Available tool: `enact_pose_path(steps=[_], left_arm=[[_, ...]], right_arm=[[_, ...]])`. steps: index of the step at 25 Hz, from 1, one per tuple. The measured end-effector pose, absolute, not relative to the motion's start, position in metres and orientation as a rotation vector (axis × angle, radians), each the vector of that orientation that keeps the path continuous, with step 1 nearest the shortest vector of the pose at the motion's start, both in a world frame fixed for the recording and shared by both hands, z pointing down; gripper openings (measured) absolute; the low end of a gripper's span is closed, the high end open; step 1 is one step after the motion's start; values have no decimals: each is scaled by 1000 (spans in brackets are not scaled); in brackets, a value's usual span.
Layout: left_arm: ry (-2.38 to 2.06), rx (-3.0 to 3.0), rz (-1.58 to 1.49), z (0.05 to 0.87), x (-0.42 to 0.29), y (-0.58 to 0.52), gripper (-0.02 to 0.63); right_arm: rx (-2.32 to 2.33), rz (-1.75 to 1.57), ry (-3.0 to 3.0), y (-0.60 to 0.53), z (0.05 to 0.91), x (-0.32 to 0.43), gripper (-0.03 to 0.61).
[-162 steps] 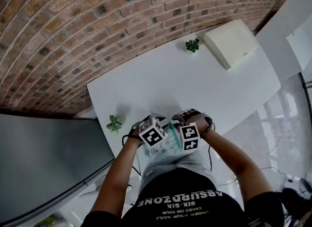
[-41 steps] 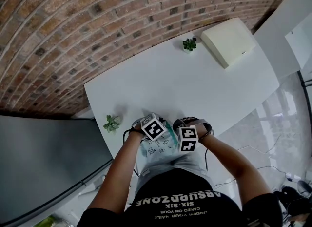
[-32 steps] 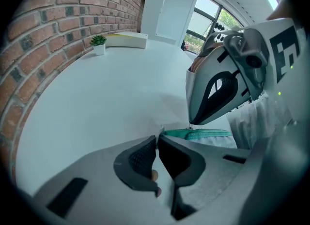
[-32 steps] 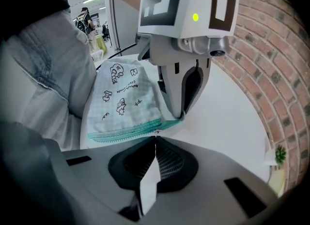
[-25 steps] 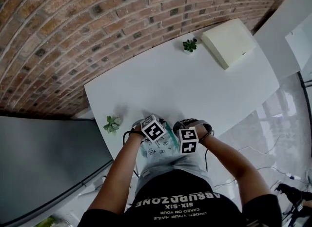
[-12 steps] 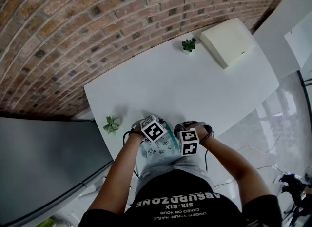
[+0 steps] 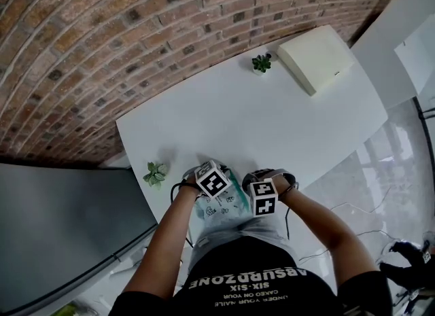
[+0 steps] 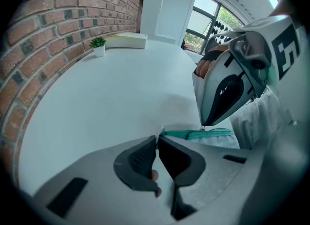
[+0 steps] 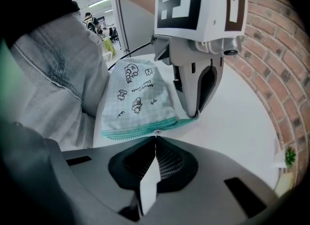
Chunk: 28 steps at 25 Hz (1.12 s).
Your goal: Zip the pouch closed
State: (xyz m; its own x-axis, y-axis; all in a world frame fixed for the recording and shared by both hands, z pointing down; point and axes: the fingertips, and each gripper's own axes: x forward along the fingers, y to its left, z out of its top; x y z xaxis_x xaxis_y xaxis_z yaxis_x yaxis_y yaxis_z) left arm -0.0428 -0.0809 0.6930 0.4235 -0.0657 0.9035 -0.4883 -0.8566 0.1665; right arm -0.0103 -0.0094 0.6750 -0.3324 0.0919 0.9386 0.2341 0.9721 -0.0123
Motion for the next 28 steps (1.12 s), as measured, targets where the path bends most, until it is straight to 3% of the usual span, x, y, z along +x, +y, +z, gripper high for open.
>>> enact_pose_path(steps=[28], left_arm=[[-470, 2282, 1409, 692, -42, -81, 23]], right_arm=[[-327, -104, -1885, 18, 679, 4, 0]])
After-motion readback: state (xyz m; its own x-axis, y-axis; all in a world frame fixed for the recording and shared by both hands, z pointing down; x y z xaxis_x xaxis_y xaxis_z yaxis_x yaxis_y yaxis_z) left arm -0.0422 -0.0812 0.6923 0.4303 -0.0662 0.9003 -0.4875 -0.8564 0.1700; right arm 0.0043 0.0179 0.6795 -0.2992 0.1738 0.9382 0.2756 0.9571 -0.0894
